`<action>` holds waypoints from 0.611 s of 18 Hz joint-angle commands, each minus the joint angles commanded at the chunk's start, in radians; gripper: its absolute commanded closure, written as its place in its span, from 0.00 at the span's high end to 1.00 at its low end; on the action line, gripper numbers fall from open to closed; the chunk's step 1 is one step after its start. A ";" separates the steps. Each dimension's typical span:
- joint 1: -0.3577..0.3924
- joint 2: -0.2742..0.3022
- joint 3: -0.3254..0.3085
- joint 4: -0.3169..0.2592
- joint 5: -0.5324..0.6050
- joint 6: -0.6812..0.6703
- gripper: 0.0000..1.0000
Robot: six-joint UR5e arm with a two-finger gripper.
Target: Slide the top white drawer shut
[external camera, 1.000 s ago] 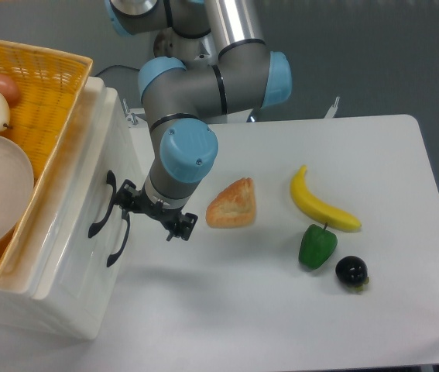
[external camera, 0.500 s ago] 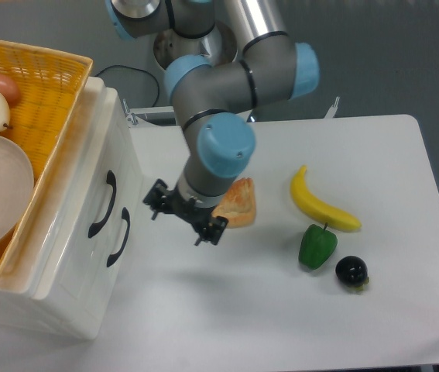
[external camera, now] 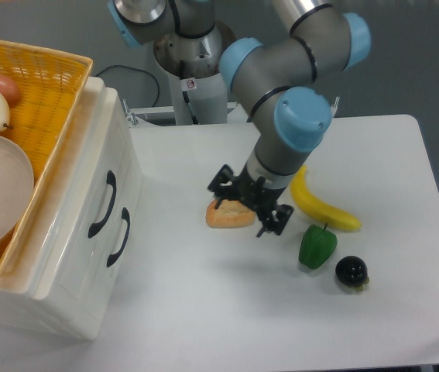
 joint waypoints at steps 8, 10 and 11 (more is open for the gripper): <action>0.101 0.005 0.008 -0.002 0.055 0.227 1.00; 0.112 0.002 0.011 0.023 0.057 0.259 1.00; 0.124 0.000 0.011 0.038 0.058 0.276 1.00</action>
